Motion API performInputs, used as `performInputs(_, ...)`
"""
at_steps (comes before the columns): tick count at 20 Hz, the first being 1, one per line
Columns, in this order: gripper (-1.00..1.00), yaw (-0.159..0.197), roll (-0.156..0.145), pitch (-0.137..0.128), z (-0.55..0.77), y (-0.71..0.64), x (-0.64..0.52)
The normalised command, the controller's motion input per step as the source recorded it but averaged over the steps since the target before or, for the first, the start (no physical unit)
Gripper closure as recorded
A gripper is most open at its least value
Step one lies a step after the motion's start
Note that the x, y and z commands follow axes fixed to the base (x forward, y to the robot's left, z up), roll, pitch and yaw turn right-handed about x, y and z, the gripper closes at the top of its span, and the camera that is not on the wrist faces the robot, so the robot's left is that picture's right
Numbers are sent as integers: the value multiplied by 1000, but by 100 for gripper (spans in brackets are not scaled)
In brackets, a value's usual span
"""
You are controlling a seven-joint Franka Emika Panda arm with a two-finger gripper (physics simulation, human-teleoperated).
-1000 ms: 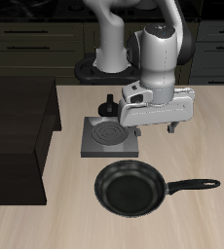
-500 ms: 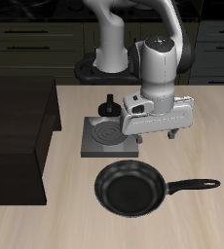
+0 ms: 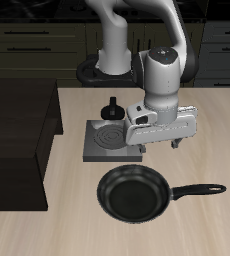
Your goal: Place the frypan on the top layer of the shelf
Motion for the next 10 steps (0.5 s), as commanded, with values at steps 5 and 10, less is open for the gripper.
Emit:
performInputs(5, -100, 2, -5, 36, -336, 12, 17)
performInputs(10, -100, 22, 10, 15, -235, 43, -36)
